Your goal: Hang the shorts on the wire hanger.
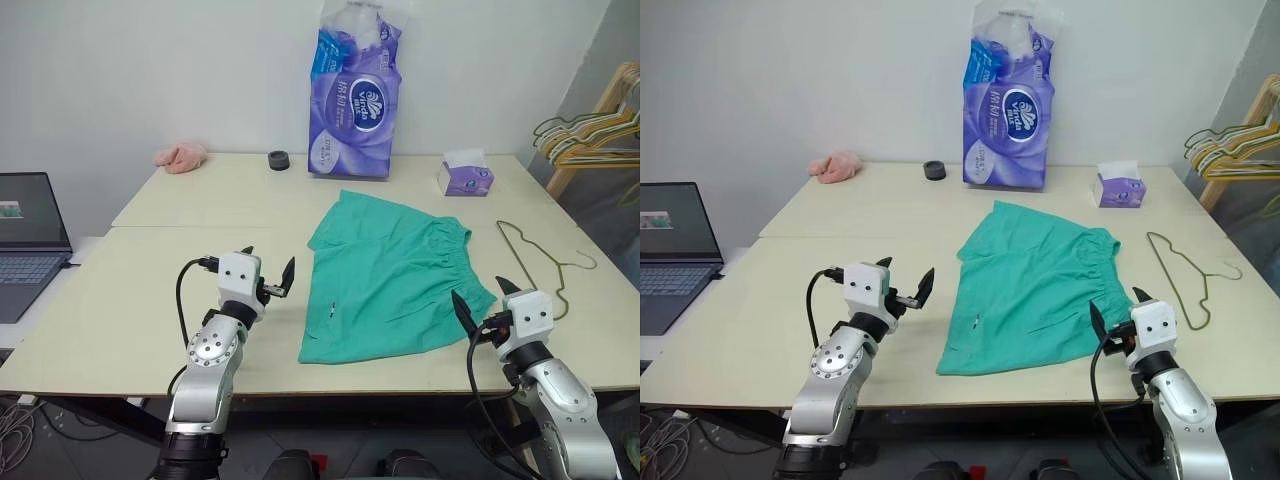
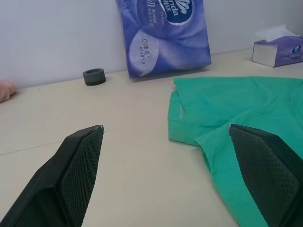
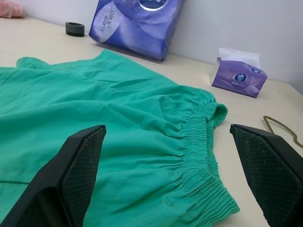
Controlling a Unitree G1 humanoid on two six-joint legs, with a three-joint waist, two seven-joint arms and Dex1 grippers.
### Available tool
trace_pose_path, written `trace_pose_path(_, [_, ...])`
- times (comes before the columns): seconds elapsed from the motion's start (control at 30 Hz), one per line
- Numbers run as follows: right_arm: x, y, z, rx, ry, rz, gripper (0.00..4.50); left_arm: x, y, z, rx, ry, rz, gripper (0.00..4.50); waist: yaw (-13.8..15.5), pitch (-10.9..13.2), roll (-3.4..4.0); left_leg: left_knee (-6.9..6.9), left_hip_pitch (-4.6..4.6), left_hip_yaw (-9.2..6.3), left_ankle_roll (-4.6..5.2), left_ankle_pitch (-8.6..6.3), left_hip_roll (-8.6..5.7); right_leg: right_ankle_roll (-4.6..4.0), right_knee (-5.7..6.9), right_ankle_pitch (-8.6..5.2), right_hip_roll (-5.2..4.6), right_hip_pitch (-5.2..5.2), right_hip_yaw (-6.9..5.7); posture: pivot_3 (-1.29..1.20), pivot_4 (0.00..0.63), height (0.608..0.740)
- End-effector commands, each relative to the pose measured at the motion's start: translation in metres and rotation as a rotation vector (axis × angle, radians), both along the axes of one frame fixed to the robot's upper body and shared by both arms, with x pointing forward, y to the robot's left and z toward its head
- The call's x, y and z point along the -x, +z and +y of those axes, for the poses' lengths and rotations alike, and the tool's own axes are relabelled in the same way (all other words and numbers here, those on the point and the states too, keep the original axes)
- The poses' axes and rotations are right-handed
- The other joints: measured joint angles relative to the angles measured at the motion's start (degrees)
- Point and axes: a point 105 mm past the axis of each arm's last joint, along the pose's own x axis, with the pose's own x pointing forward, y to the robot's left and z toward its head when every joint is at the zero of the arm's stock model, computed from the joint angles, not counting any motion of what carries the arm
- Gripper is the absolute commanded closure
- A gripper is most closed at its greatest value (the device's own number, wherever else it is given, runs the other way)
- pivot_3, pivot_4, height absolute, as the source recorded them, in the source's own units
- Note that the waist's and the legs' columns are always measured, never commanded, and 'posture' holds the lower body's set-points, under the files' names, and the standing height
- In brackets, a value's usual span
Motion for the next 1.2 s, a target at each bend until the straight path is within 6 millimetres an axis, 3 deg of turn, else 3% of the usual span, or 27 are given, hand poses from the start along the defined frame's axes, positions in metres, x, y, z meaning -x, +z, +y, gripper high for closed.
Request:
trace_pose_path(0.03, [-0.003, 0.021, -0.001, 0.004, -0.009, -0.079, 0.00, 0.003, 0.019, -0.005, 0.000, -0.038, -0.076, 0.02, -0.01, 0.00, 0.00, 0.00, 0.00, 0.00, 0.00, 0.00, 0.00, -0.01, 0.00, -0.01, 0.00, 0.00, 0.00, 0.07, 0.000, 0.740])
trace_pose_path(0.37, [-0.003, 0.027, 0.003, 0.001, 0.013, -0.082, 0.00, 0.004, 0.017, -0.011, -0.023, -0.079, -0.065, 0.02, -0.01, 0.00, 0.00, 0.00, 0.00, 0.00, 0.00, -0.01, 0.00, -0.01, 0.00, -0.04, 0.00, 0.00, 0.00, 0.05, 0.000, 0.740])
trace_pose_path(0.7, [-0.001, 0.021, -0.003, -0.023, -0.030, -0.041, 0.00, 0.004, 0.016, -0.012, -0.007, -0.113, -0.045, 0.02, -0.07, 0.00, 0.00, -0.01, 0.01, 0.00, 0.00, -0.02, 0.00, -0.05, 0.00, -0.10, -0.01, 0.00, 0.00, 0.04, 0.000, 0.740])
trace_pose_path(0.87, [-0.003, 0.021, 0.003, 0.026, 0.027, -0.047, 0.00, 0.012, 0.015, -0.024, 0.082, -0.256, -0.015, 0.02, -0.11, 0.00, 0.00, -0.01, 0.01, 0.01, 0.00, -0.03, 0.00, -0.06, 0.00, -0.14, -0.01, 0.00, 0.00, 0.02, 0.000, 0.740])
trace_pose_path(0.97, [-0.002, 0.024, 0.014, 0.061, 0.144, -0.034, 0.00, 0.019, 0.009, -0.042, 0.085, -0.447, 0.060, 0.02, -0.36, 0.01, 0.01, -0.01, 0.03, 0.03, 0.00, -0.03, 0.01, -0.10, 0.01, -0.19, 0.00, 0.00, 0.00, 0.00, 0.000, 0.740])
trace_pose_path(1.07, [0.014, 0.020, 0.031, 0.094, 0.318, 0.030, 0.00, 0.032, 0.004, -0.056, 0.052, -0.640, 0.150, 0.02, -0.39, 0.02, 0.03, -0.02, 0.04, 0.02, 0.02, -0.06, 0.00, -0.07, 0.02, -0.27, 0.02, 0.01, -0.04, -0.02, 0.000, 0.740])
trace_pose_path(1.2, [0.042, 0.017, 0.050, 0.158, 0.550, 0.142, 0.00, 0.067, -0.011, -0.065, -0.099, -0.953, 0.323, 0.02, -1.61, 0.03, 0.04, -0.03, 0.06, 0.02, 0.07, -0.17, 0.02, -0.08, 0.11, -0.42, 0.03, 0.01, -0.03, -0.05, 0.000, 0.740])
